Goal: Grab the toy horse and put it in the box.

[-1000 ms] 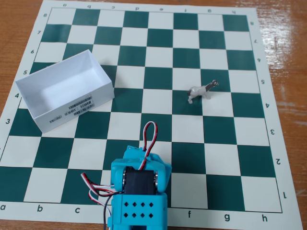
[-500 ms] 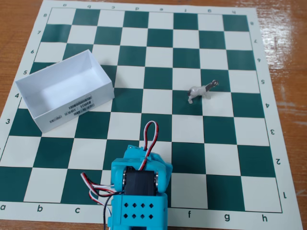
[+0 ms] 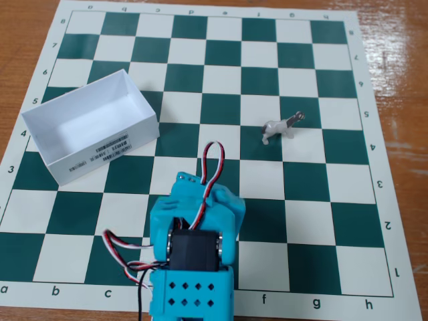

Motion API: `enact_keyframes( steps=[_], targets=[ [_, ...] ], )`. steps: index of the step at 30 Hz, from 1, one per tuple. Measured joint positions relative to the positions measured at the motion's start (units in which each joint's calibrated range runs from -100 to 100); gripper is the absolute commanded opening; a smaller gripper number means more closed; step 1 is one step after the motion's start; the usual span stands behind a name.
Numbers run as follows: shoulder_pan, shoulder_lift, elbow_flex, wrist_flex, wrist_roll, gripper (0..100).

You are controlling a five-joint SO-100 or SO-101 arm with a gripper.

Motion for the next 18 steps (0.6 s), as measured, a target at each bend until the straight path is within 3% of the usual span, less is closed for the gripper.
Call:
enact_keyframes(
  steps=[11, 18],
  targets=[
    [3.7, 20.8, -16.1, -15.2, 0.1, 2],
    [6.7, 31.7, -24.1, -17.2, -0.2, 2]
  ],
)
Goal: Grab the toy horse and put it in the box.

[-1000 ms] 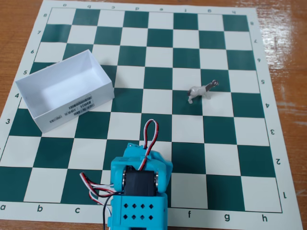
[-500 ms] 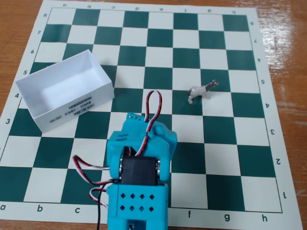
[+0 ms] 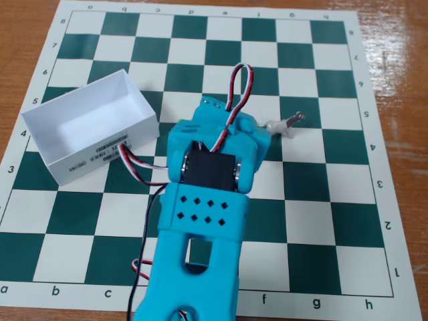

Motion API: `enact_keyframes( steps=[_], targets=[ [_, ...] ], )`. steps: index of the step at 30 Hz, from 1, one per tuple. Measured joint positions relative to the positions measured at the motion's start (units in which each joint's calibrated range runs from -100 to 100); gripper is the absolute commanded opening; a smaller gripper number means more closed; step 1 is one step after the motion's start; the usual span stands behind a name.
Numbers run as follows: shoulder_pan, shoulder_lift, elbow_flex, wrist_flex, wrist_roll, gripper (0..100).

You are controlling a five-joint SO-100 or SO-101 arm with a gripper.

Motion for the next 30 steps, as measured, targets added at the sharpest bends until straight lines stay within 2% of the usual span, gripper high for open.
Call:
enact_keyframes(
  steps=[5, 11, 25, 30],
  targets=[
    [2.2, 8.0, -7.6, 0.4, -1.3, 2],
    [5.3, 19.9, -19.9, 6.6, -3.7, 2],
    [9.8, 38.0, -29.3, 9.5, -7.0, 15],
    [10.1, 43.2, -34.0, 9.5, -7.0, 16]
  ],
)
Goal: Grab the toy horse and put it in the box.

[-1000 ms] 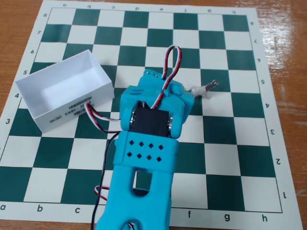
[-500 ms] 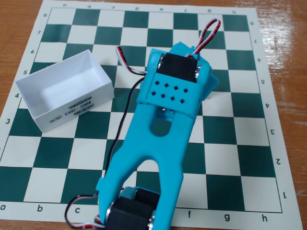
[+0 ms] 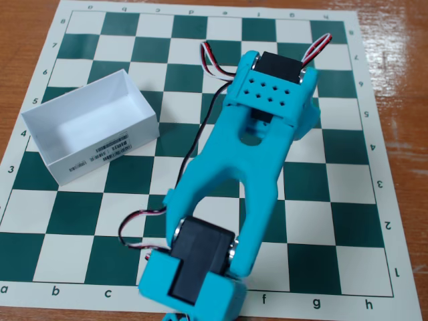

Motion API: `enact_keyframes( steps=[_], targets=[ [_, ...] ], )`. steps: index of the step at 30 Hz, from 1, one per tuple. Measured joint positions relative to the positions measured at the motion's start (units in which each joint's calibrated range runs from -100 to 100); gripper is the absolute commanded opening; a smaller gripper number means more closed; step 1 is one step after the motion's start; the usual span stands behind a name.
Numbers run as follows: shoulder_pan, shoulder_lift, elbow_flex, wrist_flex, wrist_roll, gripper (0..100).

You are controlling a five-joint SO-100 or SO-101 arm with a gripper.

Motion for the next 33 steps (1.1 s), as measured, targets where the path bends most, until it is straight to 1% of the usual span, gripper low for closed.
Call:
enact_keyframes(
  steps=[13, 33],
  targets=[
    [2.3, 13.0, -9.0, -5.9, 0.0, 16],
    [2.2, 23.9, -14.5, -7.4, 0.0, 17]
  ],
)
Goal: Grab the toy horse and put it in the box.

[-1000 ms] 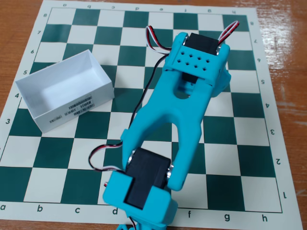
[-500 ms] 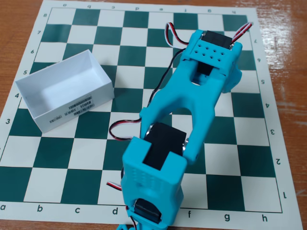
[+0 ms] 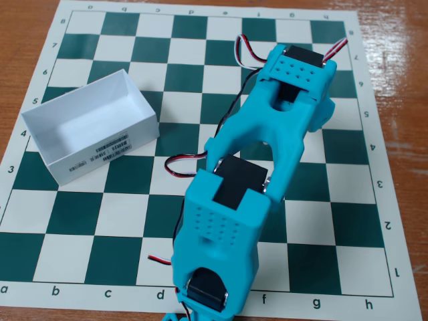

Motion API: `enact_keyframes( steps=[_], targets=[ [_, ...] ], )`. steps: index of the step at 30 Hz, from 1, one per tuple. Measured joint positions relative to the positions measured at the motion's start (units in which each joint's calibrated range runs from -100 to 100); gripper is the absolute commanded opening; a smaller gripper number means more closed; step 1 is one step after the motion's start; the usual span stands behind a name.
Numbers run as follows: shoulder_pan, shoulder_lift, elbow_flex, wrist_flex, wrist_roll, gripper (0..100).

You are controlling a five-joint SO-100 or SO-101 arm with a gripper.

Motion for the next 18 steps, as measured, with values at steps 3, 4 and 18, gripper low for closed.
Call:
enact_keyframes(
  steps=[3, 4, 18],
  targets=[
    [-0.5, 1.1, -0.5, -0.4, 0.0, 17],
    [-0.7, 1.4, -0.5, -0.8, 0.0, 17],
    [-2.6, 7.0, -0.5, -2.9, 0.0, 17]
  ],
)
